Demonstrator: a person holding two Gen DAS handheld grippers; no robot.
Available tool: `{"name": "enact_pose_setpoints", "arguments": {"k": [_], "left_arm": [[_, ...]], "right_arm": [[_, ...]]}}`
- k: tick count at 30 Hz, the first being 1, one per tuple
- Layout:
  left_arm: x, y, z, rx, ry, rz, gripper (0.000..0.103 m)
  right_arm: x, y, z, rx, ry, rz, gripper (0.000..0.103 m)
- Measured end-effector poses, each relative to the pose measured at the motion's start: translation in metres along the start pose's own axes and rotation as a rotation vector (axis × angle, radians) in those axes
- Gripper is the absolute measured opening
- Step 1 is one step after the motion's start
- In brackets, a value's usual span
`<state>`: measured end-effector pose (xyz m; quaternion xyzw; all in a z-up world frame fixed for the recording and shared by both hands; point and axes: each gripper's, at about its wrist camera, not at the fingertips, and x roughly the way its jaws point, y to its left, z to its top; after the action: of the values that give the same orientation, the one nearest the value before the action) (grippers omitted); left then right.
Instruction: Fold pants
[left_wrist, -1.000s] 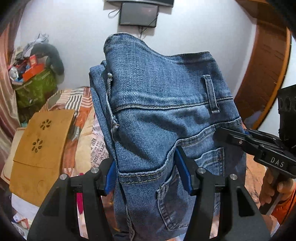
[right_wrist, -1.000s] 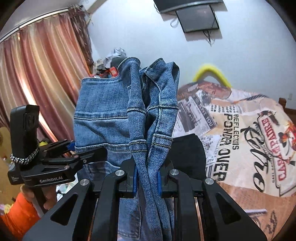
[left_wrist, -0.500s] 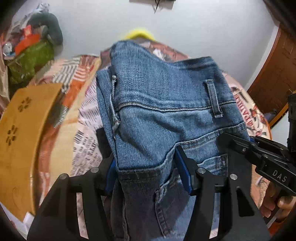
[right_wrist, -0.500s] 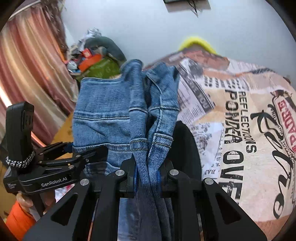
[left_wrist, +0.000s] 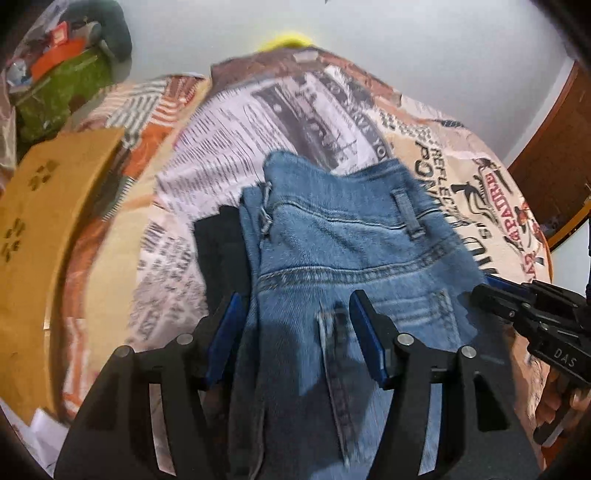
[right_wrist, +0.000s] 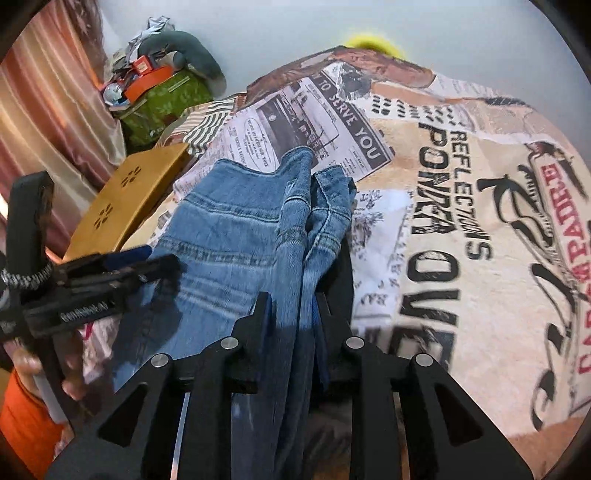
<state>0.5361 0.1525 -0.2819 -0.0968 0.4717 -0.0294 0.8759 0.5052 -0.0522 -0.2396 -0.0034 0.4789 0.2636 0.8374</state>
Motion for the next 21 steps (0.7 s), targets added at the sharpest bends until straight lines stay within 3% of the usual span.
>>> {"name": "enact_pose_setpoints", "arguments": {"k": [4,8,16,21], "left_arm": [[-0.056,-0.005,-0.004,0.023,-0.066,0.015,0.059],[-0.122,-0.015,-0.013,0.03,-0.145,-0.007,0.059],[-0.272,-0.055,-0.052,0.081,-0.366,-0.022,0.059],[-0.36,-0.083,-0.094,0.121,-0.534,-0.013,0.059]], "right_arm": [[-0.037,0.006,-0.005,0.0,-0.044,0.017,0.027],[-0.085,0.023,-0.007,-0.023,-0.126,0.022,0.027],[-0.221,0.078,-0.036,-0.113,-0.37,0.054,0.027],[-0.295,0.112,-0.07,-0.178,-0.52,0.074,0.027]]}}
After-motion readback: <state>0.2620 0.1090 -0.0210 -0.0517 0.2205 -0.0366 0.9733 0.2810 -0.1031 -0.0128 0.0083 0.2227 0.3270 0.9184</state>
